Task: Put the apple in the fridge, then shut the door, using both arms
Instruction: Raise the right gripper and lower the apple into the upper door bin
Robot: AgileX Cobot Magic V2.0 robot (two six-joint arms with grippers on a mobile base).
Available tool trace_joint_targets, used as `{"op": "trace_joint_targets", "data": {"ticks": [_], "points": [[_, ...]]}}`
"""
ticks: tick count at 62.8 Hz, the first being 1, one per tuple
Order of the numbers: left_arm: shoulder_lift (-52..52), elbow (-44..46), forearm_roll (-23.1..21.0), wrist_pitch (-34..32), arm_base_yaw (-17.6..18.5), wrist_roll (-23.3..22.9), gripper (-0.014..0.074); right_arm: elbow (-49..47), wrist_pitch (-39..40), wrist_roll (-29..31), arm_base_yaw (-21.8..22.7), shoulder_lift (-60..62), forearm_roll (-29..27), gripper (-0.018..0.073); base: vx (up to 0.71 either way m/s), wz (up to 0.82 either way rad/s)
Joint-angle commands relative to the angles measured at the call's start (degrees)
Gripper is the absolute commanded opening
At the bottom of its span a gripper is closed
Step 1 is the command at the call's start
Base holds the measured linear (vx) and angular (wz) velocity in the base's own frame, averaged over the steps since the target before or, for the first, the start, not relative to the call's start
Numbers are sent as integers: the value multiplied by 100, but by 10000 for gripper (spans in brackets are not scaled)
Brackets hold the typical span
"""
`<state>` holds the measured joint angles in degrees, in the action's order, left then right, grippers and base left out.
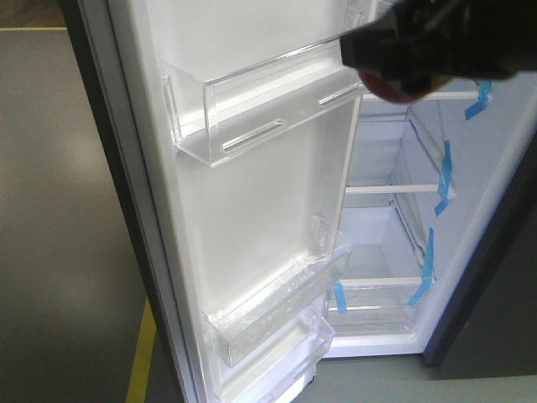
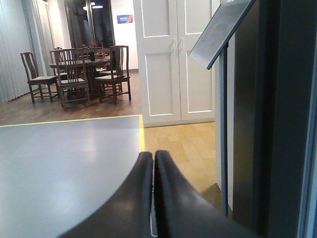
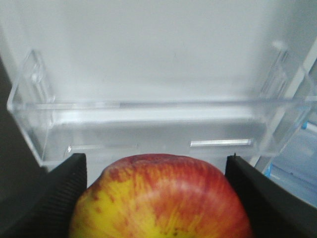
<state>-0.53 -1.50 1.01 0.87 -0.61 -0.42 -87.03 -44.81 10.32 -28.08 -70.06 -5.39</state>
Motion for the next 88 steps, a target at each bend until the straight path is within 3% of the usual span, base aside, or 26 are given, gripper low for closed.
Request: {"op": "trace_joint_targets", "data": {"ticks": [1,21,32,61,88], "points": [[120,-120,-14,-391,-3,-55,-6,-936,325,-45,5,-455,168,348,0,0],[120,-120,-14,-391,-3,-55,-6,-2830,-207,-532,9,-1952,1021,348,0,0],[120,-120,-14,-391,-3,-55,-6,-3403,-225,-568,9,-2454,1117,348,0,0],[120,-120,-14,-391,-3,-55,-6,-3533,85,-573,9,-3044,1338,366,0,0],[120,-120,-14,-391,-3,-55,-6,-3527,-77,-573,9,-3042,1393,582,0,0]]}}
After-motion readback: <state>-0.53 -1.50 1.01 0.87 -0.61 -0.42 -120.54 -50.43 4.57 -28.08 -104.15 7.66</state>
